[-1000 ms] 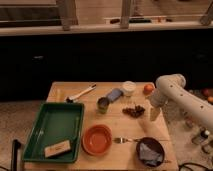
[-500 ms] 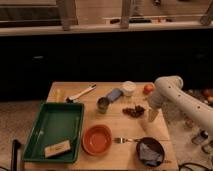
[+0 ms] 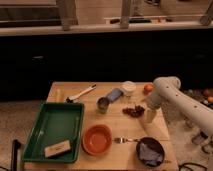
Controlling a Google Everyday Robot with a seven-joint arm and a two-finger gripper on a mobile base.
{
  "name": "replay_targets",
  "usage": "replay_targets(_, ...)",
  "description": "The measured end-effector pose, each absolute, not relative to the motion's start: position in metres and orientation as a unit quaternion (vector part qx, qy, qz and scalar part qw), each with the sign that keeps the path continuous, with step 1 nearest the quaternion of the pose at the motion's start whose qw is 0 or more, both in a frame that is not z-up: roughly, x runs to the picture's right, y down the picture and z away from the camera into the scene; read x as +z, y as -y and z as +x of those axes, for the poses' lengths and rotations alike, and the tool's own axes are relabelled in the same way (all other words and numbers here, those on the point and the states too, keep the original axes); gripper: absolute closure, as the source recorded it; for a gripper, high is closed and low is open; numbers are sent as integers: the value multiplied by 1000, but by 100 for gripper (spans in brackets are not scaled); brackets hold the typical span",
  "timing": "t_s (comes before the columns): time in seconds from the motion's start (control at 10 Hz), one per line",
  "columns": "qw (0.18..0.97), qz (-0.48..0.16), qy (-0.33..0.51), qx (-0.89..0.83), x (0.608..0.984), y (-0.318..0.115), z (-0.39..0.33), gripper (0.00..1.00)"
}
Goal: Place grapes in red bowl
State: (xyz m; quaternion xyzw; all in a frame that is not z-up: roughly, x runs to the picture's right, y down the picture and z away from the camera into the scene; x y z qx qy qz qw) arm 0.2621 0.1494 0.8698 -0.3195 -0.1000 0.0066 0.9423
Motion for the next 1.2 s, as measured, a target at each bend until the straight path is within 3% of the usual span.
replay_targets(1.2,932,-338,131,-2,873,-159,259,20)
